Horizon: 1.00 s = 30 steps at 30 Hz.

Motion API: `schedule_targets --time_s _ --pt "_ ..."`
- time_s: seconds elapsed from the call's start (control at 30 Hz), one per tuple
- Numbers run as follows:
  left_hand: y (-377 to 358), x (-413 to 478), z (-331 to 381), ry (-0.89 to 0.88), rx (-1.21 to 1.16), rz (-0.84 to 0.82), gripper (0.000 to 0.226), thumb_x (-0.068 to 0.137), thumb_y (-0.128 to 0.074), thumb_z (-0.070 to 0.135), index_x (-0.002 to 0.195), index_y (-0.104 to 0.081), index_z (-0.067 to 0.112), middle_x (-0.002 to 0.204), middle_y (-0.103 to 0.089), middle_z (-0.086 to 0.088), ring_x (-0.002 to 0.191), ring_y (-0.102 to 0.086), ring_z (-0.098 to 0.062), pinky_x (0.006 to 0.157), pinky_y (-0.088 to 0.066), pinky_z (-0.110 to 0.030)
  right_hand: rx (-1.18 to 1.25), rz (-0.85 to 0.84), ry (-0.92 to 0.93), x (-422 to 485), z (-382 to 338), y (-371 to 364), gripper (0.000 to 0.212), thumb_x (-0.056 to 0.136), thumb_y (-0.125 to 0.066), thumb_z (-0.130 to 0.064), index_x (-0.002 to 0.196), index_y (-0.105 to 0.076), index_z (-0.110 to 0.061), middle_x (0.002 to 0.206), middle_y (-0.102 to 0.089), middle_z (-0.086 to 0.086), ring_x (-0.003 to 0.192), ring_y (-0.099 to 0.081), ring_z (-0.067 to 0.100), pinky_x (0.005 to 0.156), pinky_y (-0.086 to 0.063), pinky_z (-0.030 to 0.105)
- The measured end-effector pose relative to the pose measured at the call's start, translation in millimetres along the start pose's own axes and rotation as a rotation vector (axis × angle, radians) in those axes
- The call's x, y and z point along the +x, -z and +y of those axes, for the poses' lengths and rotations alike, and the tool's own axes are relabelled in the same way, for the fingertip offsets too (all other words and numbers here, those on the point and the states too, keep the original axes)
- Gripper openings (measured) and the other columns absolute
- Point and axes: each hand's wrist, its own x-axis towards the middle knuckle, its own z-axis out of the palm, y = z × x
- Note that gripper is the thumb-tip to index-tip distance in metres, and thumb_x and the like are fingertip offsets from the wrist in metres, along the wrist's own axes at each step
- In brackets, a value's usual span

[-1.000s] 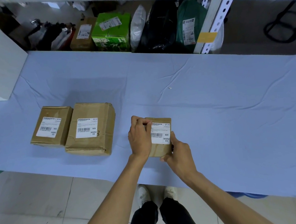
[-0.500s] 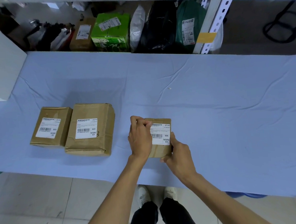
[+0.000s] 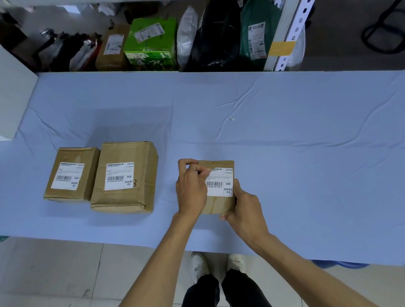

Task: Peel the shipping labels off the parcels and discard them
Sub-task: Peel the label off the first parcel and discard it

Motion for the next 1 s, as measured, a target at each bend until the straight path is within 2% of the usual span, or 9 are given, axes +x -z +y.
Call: schedule_targets --time_s 0.1,0.27,0.37,0.47,0.67,0.73,0.87,0.93,1.0 --pt "-1.1 -1.2 -2.0 -0.015 -0.019 0.017 0.012 0.093 -0.059 0.016 0.084 -0.063 0.009 0.120 -0.045 0.003 0.076 -0.052 -0.006 0.061 -0.037 -0.001 -0.005 -0.001 0.002 0.1 0.1 -0.1 0.074 0.067 -0.066 0.000 0.134 -0.040 -0.019 0.080 -0.063 -0.010 0.068 -0.057 0.013 0.060 -0.050 0.023" --pt "-0.6 -4.0 -3.2 -0.034 -0.115 0.057 0.009 0.089 -0.062 0.013 0.083 -0.061 0.019 0.112 -0.048 0.008 0.088 -0.051 0.005 0.070 -0.036 -0.006 0.010 0.012 0.016 1.1 -1.6 0.5 0.067 0.069 -0.062 -0.004 0.130 -0.042 -0.020 0.074 -0.061 -0.012 0.062 -0.055 0.007 0.054 -0.043 0.016" --pt "1.7 -7.0 -4.4 -0.050 -0.239 0.065 0.017 0.083 -0.069 0.009 0.090 -0.060 0.022 0.107 -0.052 0.007 0.095 -0.057 0.006 0.071 -0.040 -0.001 0.008 0.005 0.027 0.3 -2.4 1.1 0.066 0.070 -0.060 -0.004 0.131 -0.042 -0.018 0.076 -0.062 -0.011 0.066 -0.058 0.013 0.061 -0.052 0.028" --pt "2.4 -8.1 -5.0 -0.047 -0.319 0.068 0.028 0.079 -0.074 0.006 0.094 -0.061 0.025 0.107 -0.056 0.006 0.100 -0.059 0.002 0.069 -0.043 -0.001 -0.001 0.003 0.034 -0.4 -2.7 2.4 0.067 0.070 -0.061 -0.004 0.132 -0.041 -0.017 0.078 -0.064 -0.009 0.068 -0.058 0.016 0.064 -0.052 0.030" --pt "-0.3 -4.6 -3.9 -0.020 -0.284 0.108 0.006 0.082 -0.073 0.015 0.083 -0.069 0.019 0.106 -0.057 0.003 0.096 -0.060 -0.003 0.071 -0.040 0.001 0.004 -0.005 0.029 -0.6 -4.4 3.4 0.063 0.070 -0.061 -0.001 0.129 -0.041 -0.016 0.083 -0.067 -0.004 0.072 -0.060 0.020 0.068 -0.054 0.037" --pt "-0.3 -3.7 -3.4 -0.004 -0.240 0.102 0.004 0.084 -0.072 0.019 0.081 -0.068 0.019 0.107 -0.055 0.006 0.095 -0.059 -0.004 0.074 -0.043 -0.004 0.003 -0.010 0.033 -1.0 -4.8 3.5 0.065 0.071 -0.062 -0.001 0.131 -0.040 -0.016 0.084 -0.067 -0.004 0.072 -0.060 0.019 0.067 -0.054 0.035" --pt "-0.8 -3.9 -2.1 0.032 -0.174 0.081 0.008 0.088 -0.068 0.025 0.081 -0.066 0.023 0.110 -0.052 0.012 0.093 -0.058 -0.004 0.089 -0.047 -0.035 0.002 -0.015 0.021 -1.8 -5.5 4.0 0.065 0.070 -0.064 -0.001 0.128 -0.042 -0.018 0.084 -0.065 -0.007 0.067 -0.057 0.010 0.059 -0.049 0.022" --pt "-0.7 -3.5 -2.0 0.043 -0.156 0.068 0.009 0.088 -0.067 0.027 0.081 -0.066 0.022 0.111 -0.050 0.013 0.088 -0.057 -0.001 0.090 -0.046 -0.036 -0.005 -0.017 0.017 -1.9 -5.9 3.4 0.067 0.070 -0.065 0.000 0.130 -0.041 -0.017 0.085 -0.065 -0.007 0.067 -0.056 0.011 0.058 -0.048 0.021" --pt "-0.3 -3.0 -3.0 0.042 -0.144 0.052 0.011 0.088 -0.066 0.029 0.081 -0.067 0.021 0.113 -0.049 0.014 0.085 -0.056 0.005 0.085 -0.045 -0.028 -0.017 -0.012 0.017 -1.7 -6.1 3.3 0.067 0.070 -0.065 -0.001 0.131 -0.040 -0.016 0.083 -0.064 -0.007 0.067 -0.055 0.012 0.056 -0.045 0.019"
